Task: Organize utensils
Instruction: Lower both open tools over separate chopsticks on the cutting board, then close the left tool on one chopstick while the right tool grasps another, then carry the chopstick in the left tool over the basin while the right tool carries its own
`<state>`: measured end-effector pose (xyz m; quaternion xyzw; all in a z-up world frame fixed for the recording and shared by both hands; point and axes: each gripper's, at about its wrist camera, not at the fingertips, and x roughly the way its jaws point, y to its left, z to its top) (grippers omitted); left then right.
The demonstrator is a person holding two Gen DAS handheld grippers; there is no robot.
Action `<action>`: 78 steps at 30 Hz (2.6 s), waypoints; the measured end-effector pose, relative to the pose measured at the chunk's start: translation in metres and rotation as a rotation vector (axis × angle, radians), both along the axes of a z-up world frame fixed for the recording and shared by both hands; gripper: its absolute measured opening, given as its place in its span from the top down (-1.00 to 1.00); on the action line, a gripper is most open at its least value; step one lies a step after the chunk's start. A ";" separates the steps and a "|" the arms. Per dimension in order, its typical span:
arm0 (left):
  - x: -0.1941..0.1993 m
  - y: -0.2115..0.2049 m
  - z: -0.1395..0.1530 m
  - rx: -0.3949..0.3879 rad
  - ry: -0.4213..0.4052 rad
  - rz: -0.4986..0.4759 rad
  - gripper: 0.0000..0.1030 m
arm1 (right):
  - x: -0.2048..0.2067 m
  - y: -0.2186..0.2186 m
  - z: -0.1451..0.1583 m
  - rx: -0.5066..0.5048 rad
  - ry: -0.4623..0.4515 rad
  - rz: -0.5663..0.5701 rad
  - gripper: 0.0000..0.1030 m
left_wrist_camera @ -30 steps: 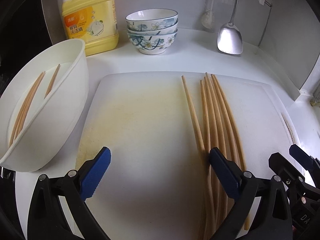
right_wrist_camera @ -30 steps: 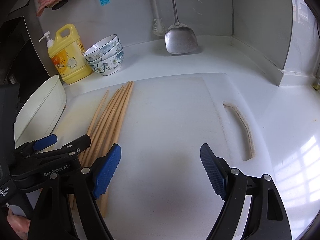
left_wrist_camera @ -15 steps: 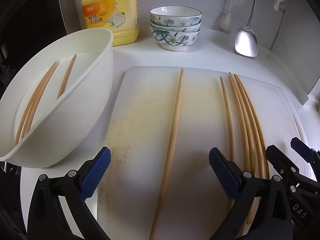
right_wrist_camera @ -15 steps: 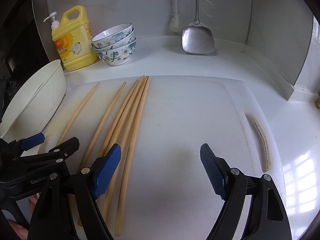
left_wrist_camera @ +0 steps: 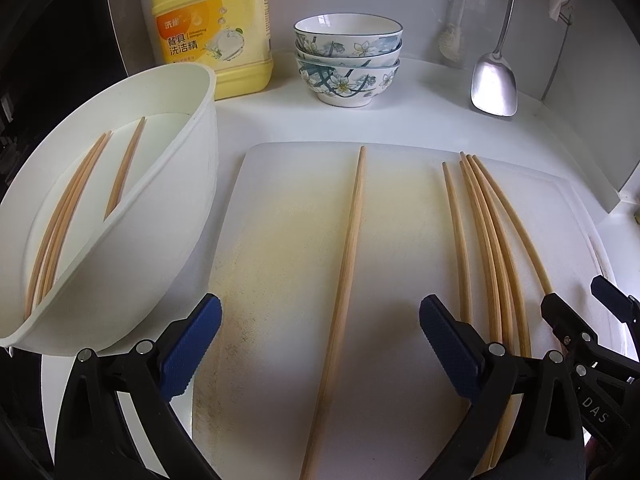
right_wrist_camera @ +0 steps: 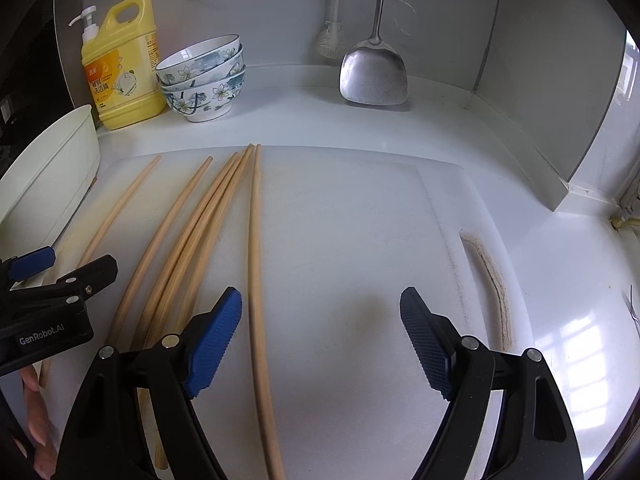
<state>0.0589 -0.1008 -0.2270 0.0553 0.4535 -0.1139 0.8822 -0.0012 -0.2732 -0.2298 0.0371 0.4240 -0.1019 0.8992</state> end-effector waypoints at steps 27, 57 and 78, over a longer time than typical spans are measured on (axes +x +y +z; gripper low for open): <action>-0.007 -0.023 0.009 -0.006 -0.035 -0.128 0.39 | 0.016 0.023 0.002 -0.027 -0.044 0.169 0.62; -0.036 0.018 0.099 -0.135 -0.002 -0.011 0.87 | -0.020 0.005 0.084 0.132 -0.135 0.175 0.88; 0.037 0.206 0.159 -0.113 -0.076 0.158 0.86 | 0.087 0.204 0.149 0.237 -0.148 0.370 0.88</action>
